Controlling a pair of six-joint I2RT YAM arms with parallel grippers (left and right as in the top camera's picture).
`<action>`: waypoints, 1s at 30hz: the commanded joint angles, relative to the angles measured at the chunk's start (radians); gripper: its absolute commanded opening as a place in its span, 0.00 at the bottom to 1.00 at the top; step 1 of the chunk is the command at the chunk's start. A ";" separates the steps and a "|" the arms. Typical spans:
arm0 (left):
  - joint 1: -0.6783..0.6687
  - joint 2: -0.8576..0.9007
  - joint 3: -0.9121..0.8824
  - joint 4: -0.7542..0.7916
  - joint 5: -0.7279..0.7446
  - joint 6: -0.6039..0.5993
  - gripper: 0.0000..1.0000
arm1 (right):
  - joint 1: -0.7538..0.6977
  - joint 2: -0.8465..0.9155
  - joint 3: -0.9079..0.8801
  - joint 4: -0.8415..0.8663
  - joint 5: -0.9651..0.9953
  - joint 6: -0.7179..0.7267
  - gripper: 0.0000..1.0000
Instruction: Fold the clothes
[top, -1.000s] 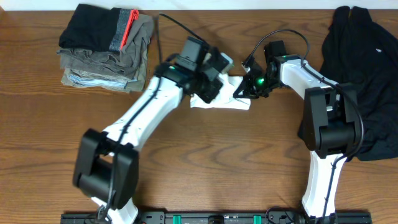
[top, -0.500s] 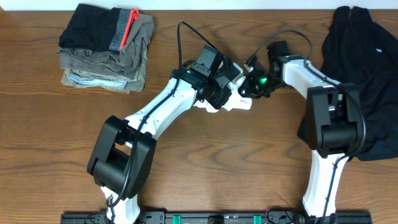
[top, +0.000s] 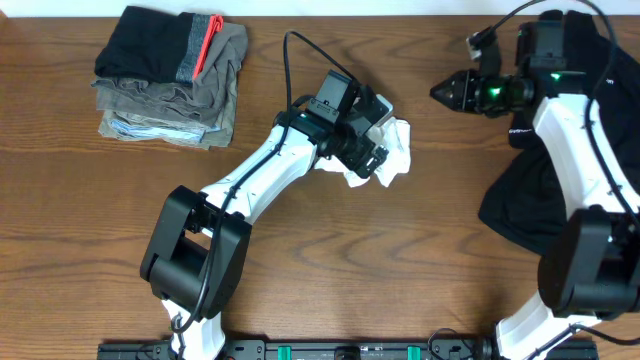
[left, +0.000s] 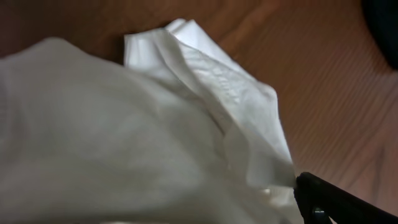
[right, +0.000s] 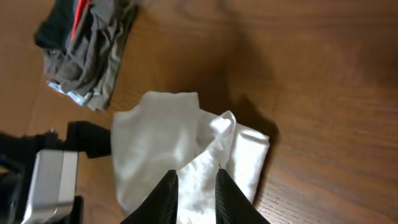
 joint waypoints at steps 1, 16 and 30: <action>0.018 -0.011 0.018 0.022 -0.008 -0.075 0.98 | -0.013 0.013 0.001 -0.014 -0.002 0.001 0.20; 0.298 -0.342 0.018 0.037 -0.008 -0.315 0.98 | 0.096 0.016 0.001 0.003 0.121 -0.055 0.25; 0.542 -0.411 0.014 -0.130 -0.009 -0.313 0.98 | 0.489 0.055 0.001 0.111 0.592 -0.203 0.41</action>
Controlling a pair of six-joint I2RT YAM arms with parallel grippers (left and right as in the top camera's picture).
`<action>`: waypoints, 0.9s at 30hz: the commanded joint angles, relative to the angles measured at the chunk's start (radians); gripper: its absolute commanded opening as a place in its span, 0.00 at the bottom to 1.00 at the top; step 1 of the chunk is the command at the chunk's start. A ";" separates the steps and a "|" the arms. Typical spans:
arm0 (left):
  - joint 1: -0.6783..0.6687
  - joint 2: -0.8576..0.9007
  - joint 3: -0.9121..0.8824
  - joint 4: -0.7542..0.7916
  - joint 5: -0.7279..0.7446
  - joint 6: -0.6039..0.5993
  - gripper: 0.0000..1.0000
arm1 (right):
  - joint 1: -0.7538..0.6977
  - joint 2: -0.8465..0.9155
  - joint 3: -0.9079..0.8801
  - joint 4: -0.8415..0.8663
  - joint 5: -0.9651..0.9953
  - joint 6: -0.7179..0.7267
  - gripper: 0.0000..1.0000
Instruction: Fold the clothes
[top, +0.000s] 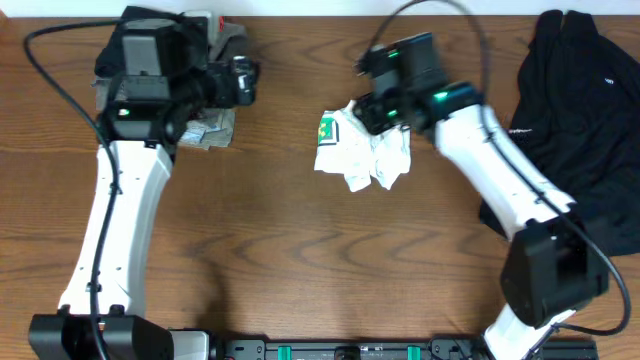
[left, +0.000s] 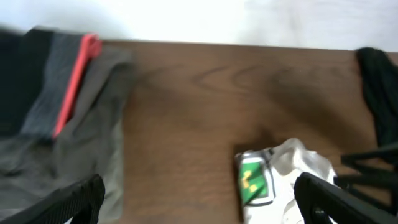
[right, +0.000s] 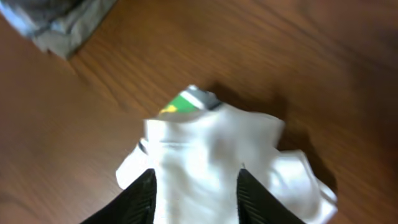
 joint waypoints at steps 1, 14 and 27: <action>0.030 0.003 0.013 -0.032 -0.001 -0.005 0.98 | 0.055 0.038 0.001 0.009 0.140 -0.078 0.43; 0.042 0.003 0.009 -0.089 -0.001 -0.002 0.98 | 0.103 0.123 0.001 0.018 0.352 -0.056 0.01; 0.042 0.003 0.009 -0.088 -0.011 0.017 0.98 | -0.117 0.100 0.001 0.051 0.204 0.082 0.01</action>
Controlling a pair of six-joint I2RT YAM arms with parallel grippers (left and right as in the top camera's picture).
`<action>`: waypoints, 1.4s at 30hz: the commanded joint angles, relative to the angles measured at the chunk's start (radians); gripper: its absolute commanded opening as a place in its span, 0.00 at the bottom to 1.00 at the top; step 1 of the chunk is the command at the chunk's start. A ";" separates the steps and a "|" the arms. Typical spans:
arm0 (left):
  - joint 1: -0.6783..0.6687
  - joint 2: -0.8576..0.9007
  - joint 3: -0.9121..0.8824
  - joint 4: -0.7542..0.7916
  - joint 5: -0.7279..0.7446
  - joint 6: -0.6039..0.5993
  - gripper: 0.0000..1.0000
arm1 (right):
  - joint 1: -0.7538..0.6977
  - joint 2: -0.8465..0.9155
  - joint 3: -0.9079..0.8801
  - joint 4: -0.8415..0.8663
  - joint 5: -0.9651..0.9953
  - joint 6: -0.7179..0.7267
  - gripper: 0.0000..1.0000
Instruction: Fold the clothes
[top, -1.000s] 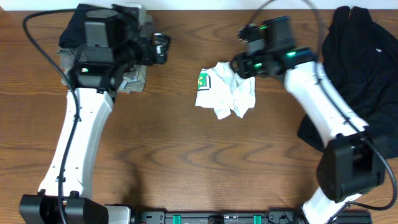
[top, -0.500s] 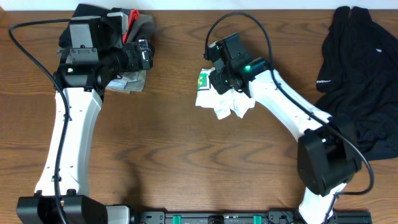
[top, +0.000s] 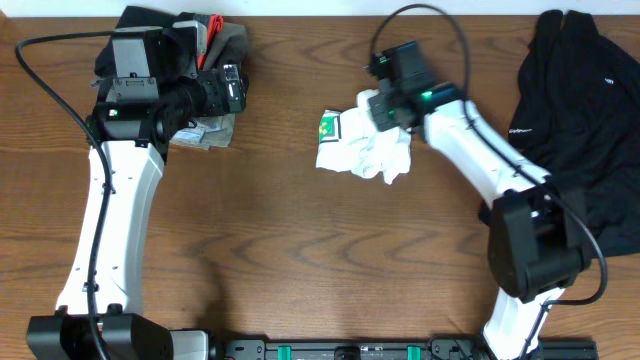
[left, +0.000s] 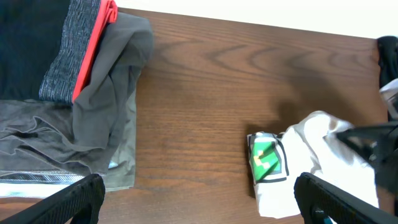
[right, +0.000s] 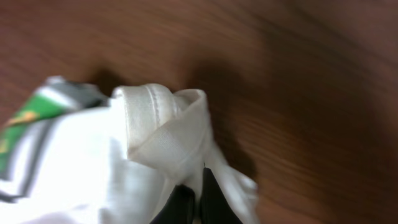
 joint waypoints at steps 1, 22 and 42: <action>0.005 0.003 0.009 -0.002 -0.018 0.014 0.98 | -0.082 -0.018 0.001 -0.013 -0.111 0.057 0.01; 0.005 0.027 0.009 -0.003 -0.020 0.014 0.98 | -0.170 -0.084 -0.017 -0.208 -0.494 0.072 0.50; 0.005 0.043 0.009 -0.002 -0.020 0.014 0.98 | 0.045 -0.076 -0.024 -0.390 -0.051 0.237 0.35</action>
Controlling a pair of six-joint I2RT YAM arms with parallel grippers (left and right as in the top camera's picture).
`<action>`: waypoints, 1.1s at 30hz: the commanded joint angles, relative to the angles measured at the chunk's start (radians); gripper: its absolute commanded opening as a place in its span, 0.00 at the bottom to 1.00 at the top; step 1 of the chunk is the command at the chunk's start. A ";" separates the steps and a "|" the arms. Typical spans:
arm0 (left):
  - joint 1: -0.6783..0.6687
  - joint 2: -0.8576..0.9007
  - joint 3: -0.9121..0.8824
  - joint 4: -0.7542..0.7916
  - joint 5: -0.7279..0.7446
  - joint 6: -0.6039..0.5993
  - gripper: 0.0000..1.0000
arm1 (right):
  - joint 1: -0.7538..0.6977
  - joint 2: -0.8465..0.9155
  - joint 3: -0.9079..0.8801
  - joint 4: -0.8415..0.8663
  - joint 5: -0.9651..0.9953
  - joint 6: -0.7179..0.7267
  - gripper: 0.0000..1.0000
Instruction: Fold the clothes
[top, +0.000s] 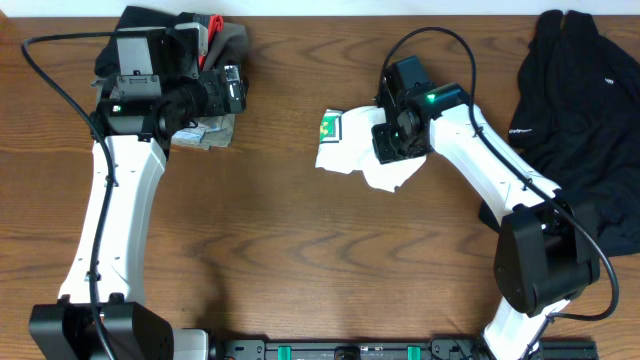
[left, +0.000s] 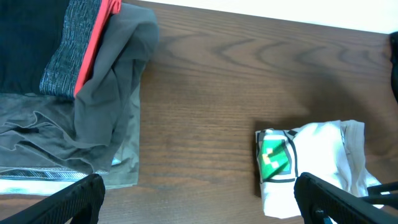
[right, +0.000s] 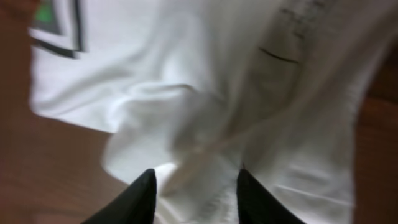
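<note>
A crumpled white garment (top: 352, 152) with a green patch (top: 328, 127) lies at the table's middle; the left wrist view shows it too (left: 317, 162). My right gripper (top: 393, 142) hangs over the garment's right part, open, with white cloth (right: 205, 93) filling the view under its spread fingers (right: 140, 196). My left gripper (top: 236, 90) is open beside the stack of folded clothes (top: 210, 130), holding nothing. Its two fingers (left: 68, 202) sit at the view's lower corners.
The folded stack (left: 68, 93) of dark, grey and red-trimmed pieces stands at the back left, partly under my left arm. A black garment (top: 575, 90) lies heaped at the right edge. Bare wooden table (top: 300, 260) runs along the front.
My right gripper was shut at the white garment's far right edge; it is open now and sits a little nearer the front over the cloth. The garment's right side has shifted. The left arm barely moved.
First my left gripper was down on the white garment and the right one hung off to the back right. Then the left stood open by the folded stack while the right was open over the garment. The right then shut on its far edge and is open now.
</note>
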 joint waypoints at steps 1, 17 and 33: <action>0.004 0.015 0.009 -0.002 -0.006 0.013 0.98 | 0.003 -0.010 -0.009 -0.014 0.084 0.037 0.32; 0.004 0.015 0.009 -0.018 -0.006 0.014 0.98 | -0.058 -0.010 -0.035 -0.102 0.153 0.119 0.01; 0.004 0.015 0.003 -0.026 -0.010 0.055 0.98 | -0.153 -0.018 -0.163 -0.023 0.025 0.124 0.37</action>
